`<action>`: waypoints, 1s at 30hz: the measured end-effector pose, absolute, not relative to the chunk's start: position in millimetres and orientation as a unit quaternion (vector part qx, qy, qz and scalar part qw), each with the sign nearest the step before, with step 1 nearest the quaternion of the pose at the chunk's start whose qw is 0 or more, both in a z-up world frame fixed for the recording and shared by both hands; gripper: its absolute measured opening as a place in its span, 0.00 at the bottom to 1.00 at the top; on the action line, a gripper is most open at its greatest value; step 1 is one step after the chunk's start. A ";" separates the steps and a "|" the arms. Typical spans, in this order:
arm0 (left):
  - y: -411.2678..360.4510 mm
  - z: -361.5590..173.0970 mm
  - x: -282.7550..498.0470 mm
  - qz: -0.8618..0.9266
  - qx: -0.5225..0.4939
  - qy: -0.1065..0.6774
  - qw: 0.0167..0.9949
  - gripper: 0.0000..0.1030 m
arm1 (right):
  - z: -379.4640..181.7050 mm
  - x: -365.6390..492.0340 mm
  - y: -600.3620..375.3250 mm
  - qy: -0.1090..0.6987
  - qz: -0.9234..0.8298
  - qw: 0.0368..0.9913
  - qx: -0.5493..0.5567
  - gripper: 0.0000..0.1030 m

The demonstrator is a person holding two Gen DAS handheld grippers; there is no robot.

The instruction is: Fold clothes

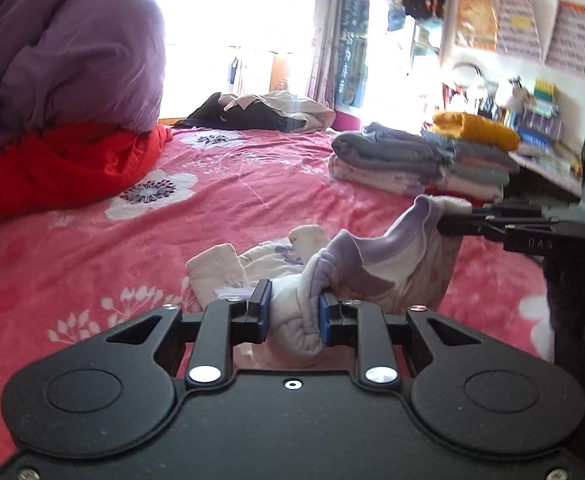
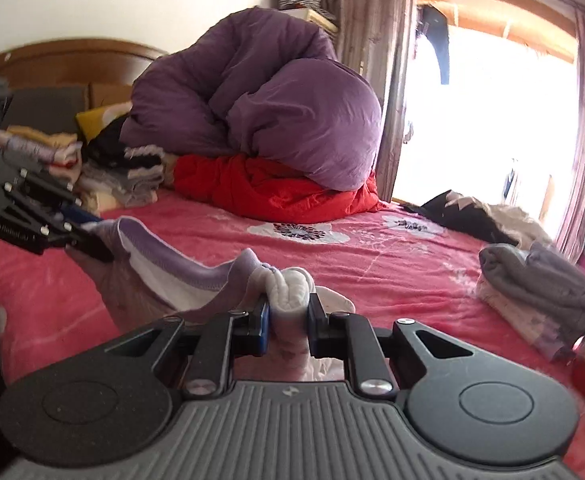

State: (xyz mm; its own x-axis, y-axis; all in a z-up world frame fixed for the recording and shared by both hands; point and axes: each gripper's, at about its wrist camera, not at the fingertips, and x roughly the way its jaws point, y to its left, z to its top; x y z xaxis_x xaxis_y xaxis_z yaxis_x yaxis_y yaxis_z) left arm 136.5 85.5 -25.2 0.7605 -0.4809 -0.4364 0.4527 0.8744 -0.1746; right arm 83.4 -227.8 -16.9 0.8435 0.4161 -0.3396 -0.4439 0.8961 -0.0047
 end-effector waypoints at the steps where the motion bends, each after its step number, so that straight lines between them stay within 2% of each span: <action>1: 88.9 -27.9 146.2 -0.250 -0.057 0.241 0.936 0.21 | -19.4 97.2 -234.0 0.174 0.225 0.959 -0.001 0.19; 4: 100.0 -36.5 170.4 -0.251 -0.130 0.249 0.926 0.21 | -32.9 135.4 -250.5 0.193 0.226 0.948 0.111 0.19; 6: 107.5 -43.8 187.8 -0.249 -0.173 0.255 0.918 0.21 | -47.3 159.3 -260.1 0.207 0.226 0.936 0.175 0.24; 9: 118.2 -56.8 215.6 -0.240 -0.229 0.268 0.905 0.21 | -71.2 191.1 -273.3 0.227 0.223 0.911 0.262 0.32; 10: 123.4 -61.9 224.0 -0.238 -0.250 0.272 0.898 0.21 | -77.9 199.2 -277.2 0.231 0.220 0.903 0.287 0.44; 11: 127.7 -66.3 230.4 -0.237 -0.269 0.276 0.892 0.21 | -83.2 203.4 -280.7 0.231 0.218 0.899 0.301 0.50; 14: 139.2 -79.8 247.7 -0.248 -0.325 0.285 0.867 0.22 | -91.4 197.6 -283.1 0.226 0.222 0.904 0.286 0.58; 16: 144.7 -83.6 253.9 -0.263 -0.359 0.288 0.848 0.28 | -96.7 196.1 -280.0 0.234 0.242 0.900 0.278 0.63; 17: 147.5 -84.3 255.6 -0.270 -0.375 0.286 0.840 0.36 | -98.1 197.5 -276.5 0.239 0.251 0.898 0.270 0.60; 18: 150.5 -85.0 256.8 -0.277 -0.392 0.284 0.830 0.54 | -100.1 199.6 -272.2 0.245 0.255 0.898 0.263 0.58; 20: 159.1 -85.4 251.0 -0.287 -0.424 0.279 0.812 0.62 | -106.0 205.3 -265.0 0.258 0.256 0.895 0.258 0.41; 25: 167.0 -78.1 221.0 -0.264 -0.385 0.285 0.837 0.62 | -118.5 210.3 -259.8 0.267 0.240 0.890 0.280 0.41; 27: 160.5 -70.2 206.4 -0.284 -0.354 0.280 0.846 0.66 | -117.7 207.4 -259.2 0.264 0.237 0.892 0.279 0.41; 29: 145.4 -65.3 199.0 -0.272 -0.307 0.269 0.872 0.65 | -117.1 204.2 -260.3 0.261 0.234 0.893 0.284 0.41; 30: 140.2 -67.1 201.5 -0.259 -0.297 0.268 0.879 0.44 | -117.0 202.4 -261.0 0.258 0.232 0.893 0.287 0.41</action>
State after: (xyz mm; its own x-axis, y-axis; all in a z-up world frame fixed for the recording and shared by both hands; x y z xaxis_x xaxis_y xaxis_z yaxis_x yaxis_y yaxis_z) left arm 201.5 140.2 -67.1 0.7223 -0.6148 -0.3167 0.2966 0.6891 -0.6612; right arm 202.4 -261.0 -117.0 0.7593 0.5620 -0.3280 -0.2655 0.7277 0.6324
